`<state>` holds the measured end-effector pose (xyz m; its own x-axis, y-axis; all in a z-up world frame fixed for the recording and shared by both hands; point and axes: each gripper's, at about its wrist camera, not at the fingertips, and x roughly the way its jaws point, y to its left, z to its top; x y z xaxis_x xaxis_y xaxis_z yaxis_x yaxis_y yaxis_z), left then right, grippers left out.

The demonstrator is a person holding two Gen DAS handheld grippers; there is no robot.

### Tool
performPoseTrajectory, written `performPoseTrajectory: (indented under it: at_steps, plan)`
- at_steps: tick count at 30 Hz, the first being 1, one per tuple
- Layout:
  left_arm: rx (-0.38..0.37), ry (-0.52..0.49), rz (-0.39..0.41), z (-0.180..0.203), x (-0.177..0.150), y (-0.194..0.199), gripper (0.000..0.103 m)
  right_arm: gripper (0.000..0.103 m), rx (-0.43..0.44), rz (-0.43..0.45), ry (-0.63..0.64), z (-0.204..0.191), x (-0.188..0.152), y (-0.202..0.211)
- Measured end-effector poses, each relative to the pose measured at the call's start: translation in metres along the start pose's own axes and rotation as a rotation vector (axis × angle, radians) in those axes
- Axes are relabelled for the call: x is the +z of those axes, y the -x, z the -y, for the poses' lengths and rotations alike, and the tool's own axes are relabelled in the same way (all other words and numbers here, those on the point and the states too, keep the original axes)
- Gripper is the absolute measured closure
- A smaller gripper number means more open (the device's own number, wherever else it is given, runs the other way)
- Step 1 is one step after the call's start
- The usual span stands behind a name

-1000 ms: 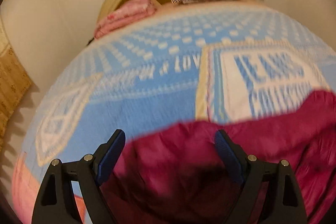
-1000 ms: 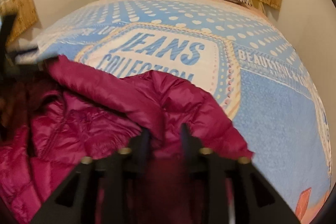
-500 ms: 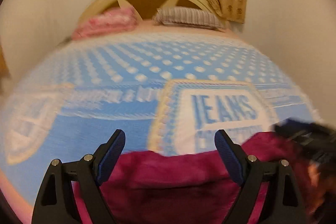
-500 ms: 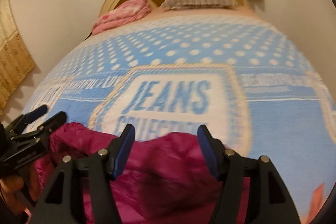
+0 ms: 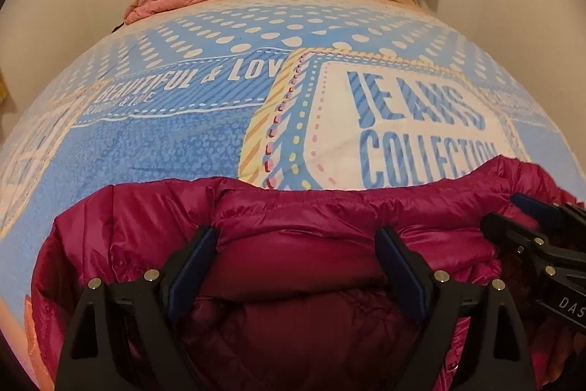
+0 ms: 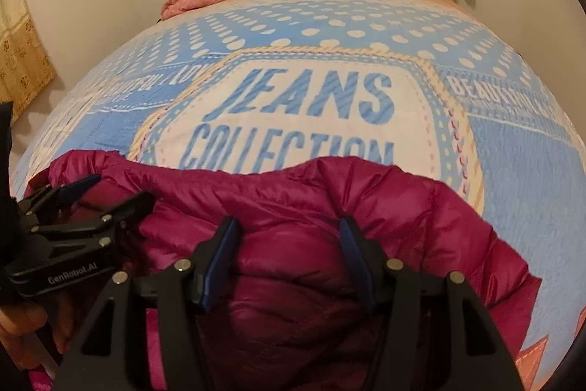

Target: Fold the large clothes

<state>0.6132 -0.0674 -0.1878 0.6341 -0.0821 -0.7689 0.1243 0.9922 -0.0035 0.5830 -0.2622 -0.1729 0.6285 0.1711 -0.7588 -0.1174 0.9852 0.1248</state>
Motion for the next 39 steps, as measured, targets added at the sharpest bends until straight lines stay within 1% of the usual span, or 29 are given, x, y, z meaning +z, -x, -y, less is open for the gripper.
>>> performPoseTrajectory:
  at_steps: [4, 9, 21, 34, 37, 39]
  plan:
    - [0.018, -0.017, -0.007, 0.001, -0.001, -0.004, 0.013, 0.042, -0.027, 0.012, 0.018, -0.003, -0.004, -0.003]
    - [0.038, -0.03, -0.014, 0.003, -0.001, -0.005, 0.011, 0.04, -0.057, 0.005, 0.041, -0.008, -0.004, -0.008]
    - [0.052, -0.036, -0.016, 0.005, 0.0, -0.008, 0.009, 0.037, -0.124, -0.01, 0.086, -0.017, -0.005, -0.013]
    - [0.058, -0.038, -0.017, 0.005, 0.0, -0.009, 0.008, 0.036, -0.152, -0.012, 0.1, -0.02, -0.006, -0.014]
    - [0.065, -0.042, -0.027, 0.007, 0.001, -0.01, 0.006, 0.035, -0.157, -0.018, 0.1, -0.022, -0.005, -0.015]
    - [0.052, -0.034, -0.043, 0.003, 0.005, -0.007, 0.006, 0.034, -0.154, -0.031, 0.104, -0.022, -0.003, -0.012]
